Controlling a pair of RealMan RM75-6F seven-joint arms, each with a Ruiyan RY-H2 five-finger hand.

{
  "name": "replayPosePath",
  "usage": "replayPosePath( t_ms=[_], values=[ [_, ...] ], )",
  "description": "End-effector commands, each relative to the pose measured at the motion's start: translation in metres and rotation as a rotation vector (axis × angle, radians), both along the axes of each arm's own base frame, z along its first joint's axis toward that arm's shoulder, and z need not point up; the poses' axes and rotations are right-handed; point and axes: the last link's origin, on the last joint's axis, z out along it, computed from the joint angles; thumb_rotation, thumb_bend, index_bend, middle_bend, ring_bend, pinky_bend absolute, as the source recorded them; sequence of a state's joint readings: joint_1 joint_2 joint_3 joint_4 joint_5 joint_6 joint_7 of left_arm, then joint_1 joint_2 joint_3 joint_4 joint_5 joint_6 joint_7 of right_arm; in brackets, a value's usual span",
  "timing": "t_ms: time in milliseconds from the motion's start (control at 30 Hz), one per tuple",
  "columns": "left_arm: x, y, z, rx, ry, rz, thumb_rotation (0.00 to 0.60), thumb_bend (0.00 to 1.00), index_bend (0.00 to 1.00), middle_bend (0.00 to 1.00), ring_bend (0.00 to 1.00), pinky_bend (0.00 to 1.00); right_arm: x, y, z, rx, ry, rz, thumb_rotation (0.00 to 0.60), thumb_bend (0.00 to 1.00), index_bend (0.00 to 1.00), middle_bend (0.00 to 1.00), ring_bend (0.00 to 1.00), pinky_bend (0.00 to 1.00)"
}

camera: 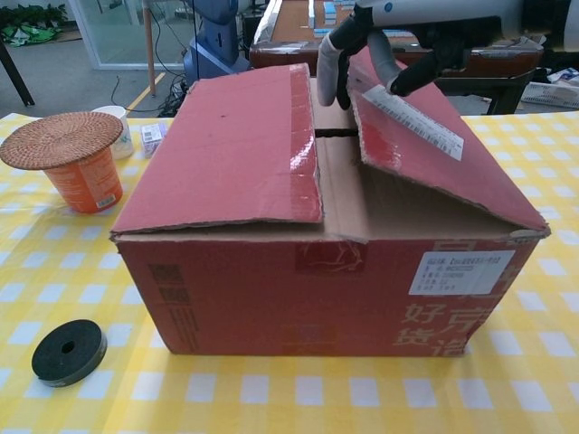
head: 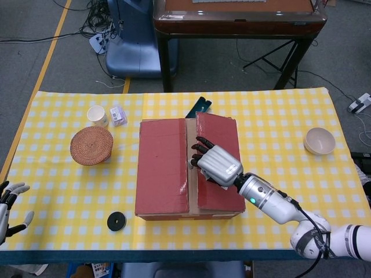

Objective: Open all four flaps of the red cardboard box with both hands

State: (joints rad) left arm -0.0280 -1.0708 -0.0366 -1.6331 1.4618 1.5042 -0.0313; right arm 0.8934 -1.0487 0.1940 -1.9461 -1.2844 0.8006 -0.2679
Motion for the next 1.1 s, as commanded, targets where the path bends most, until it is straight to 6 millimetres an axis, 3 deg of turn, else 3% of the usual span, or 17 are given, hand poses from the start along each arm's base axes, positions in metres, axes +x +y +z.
replayPosePath(
  t_ms=[33,700,967,1100],
  values=[
    [0.000,0.001,0.000,0.001,-0.001,0.000,0.600,0.32,0.29,0.20,0.07,0.00,0.001,0.002,0.010,-0.024,-0.019,0.004,0.600,1.00,0.37,0.42,0.14,0.03],
    [0.000,0.009,0.001,0.007,-0.006,-0.013,0.600,0.32,0.30,0.20,0.07,0.00,-0.024,0.031,0.091,-0.230,-0.032,-0.054,0.600,1.00,0.37,0.43,0.15,0.03],
    [0.002,0.010,0.001,0.007,-0.010,-0.021,0.600,0.32,0.30,0.20,0.07,0.00,-0.049,0.042,0.113,-0.283,-0.024,-0.142,0.600,1.00,0.37,0.43,0.15,0.03],
    [0.003,0.011,0.000,0.002,-0.010,-0.025,0.600,0.32,0.30,0.20,0.07,0.00,-0.071,0.046,0.125,-0.316,-0.038,-0.221,0.600,1.00,0.37,0.43,0.15,0.03]
  ],
)
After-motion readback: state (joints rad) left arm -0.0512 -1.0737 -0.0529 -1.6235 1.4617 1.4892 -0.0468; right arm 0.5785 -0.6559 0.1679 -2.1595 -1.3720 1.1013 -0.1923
